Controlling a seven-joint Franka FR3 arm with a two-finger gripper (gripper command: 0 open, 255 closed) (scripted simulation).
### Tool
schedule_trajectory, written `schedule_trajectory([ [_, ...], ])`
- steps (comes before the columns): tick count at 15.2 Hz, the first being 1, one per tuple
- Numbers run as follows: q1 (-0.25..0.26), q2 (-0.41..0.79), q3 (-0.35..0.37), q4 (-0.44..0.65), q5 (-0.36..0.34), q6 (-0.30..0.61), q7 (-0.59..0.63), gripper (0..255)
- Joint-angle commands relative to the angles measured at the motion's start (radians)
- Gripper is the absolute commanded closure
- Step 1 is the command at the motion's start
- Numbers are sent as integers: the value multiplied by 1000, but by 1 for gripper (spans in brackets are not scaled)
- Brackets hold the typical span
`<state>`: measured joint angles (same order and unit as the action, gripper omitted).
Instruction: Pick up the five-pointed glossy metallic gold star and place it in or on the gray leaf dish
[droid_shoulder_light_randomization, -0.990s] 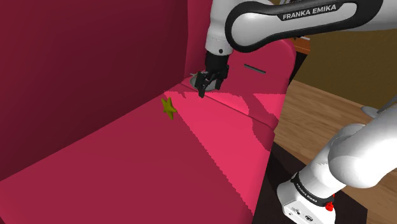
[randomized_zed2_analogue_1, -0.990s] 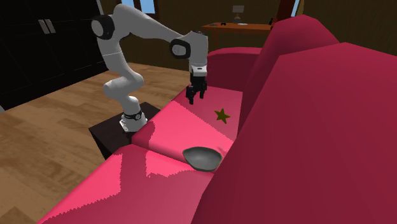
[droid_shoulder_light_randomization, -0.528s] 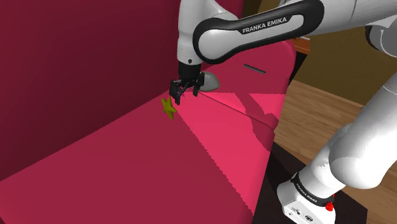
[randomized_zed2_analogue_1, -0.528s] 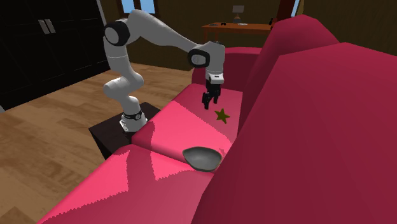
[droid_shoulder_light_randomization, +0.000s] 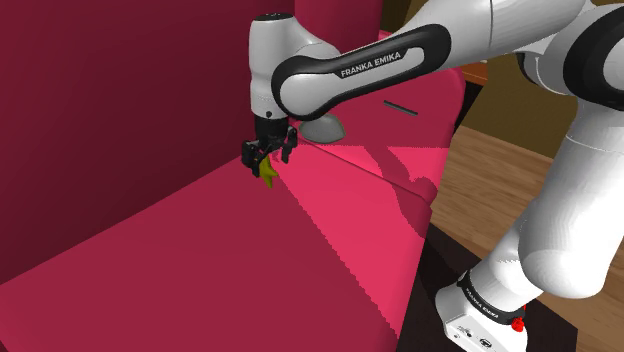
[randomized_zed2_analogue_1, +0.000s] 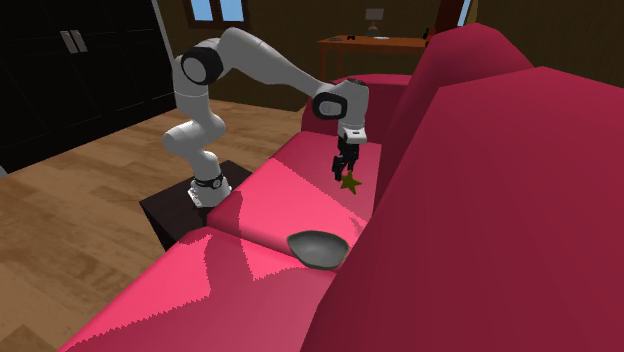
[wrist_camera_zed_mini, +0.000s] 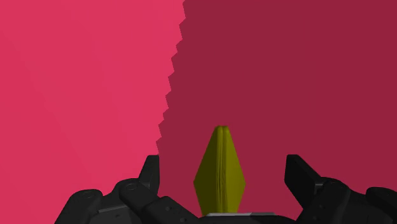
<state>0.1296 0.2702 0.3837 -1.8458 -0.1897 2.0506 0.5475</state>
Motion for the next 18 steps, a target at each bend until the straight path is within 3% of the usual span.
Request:
schedule_trajectory([
  [1,0,10,-2,-14,-6,24,4,0],
  [11,1,24,-6,-32,-14,54,10,0],
  [12,1,24,-6,-32,-14,54,10,255],
  [18,1,24,-6,-31,-14,53,9,255],
])
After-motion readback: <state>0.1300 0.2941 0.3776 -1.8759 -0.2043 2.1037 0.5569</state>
